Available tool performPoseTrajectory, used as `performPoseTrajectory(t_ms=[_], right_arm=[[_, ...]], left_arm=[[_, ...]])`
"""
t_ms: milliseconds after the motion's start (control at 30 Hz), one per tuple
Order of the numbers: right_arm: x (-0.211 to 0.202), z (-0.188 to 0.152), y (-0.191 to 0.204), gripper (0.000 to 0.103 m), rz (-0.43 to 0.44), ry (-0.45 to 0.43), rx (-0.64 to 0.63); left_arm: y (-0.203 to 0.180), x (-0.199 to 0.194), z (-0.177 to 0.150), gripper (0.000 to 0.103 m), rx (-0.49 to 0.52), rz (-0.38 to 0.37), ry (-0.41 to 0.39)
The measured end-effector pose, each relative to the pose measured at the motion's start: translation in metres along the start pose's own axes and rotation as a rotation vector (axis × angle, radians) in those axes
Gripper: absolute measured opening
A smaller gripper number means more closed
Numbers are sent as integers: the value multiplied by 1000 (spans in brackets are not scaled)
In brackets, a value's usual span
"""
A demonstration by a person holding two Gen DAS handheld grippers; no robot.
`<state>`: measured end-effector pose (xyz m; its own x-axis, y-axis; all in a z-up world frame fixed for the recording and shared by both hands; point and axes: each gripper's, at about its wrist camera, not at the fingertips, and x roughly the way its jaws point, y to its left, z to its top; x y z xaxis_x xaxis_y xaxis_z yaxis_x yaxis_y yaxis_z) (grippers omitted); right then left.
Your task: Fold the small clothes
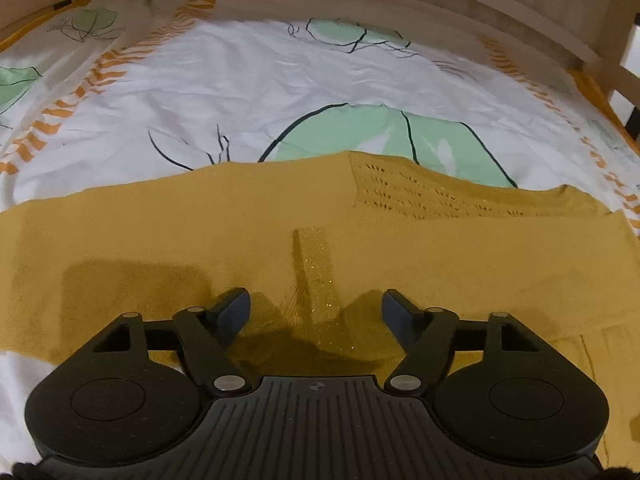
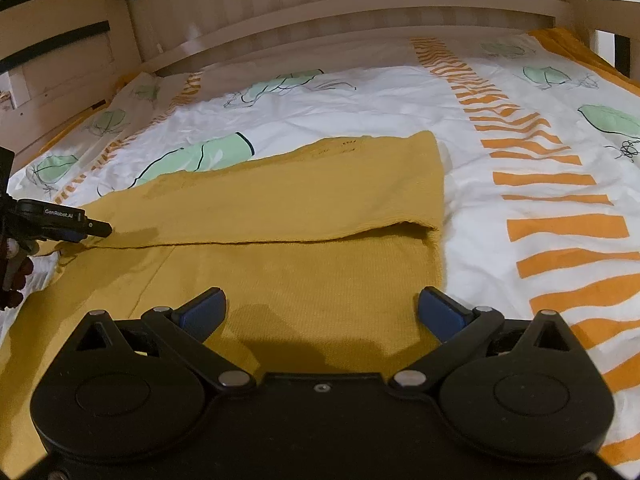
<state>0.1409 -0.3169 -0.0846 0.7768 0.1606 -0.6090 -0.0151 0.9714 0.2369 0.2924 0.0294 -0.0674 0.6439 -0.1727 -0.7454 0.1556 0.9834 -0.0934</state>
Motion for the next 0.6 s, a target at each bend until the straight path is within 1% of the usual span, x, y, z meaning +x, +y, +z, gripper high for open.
performPoseTrajectory(t_ms=[200,267,333,433,600], right_arm=[[0,0,-2,102,19,-1,4],[-1,1,-1,103,25,-3,4],[-1,1,0,102,31,-5,1],[-3,1,2,102,34,-14,-6],[-13,2,16,103,35,-86,-59]], left_arm=[[9,-13,-7,72,-45,7,-39],[15,-20,-8,75,-57,17,-52],[26,-30,-10,79,-71,55,-65],[52,-44,-12,79,-111,98,-86],[105,-69,-20,79,-173,192,-104]])
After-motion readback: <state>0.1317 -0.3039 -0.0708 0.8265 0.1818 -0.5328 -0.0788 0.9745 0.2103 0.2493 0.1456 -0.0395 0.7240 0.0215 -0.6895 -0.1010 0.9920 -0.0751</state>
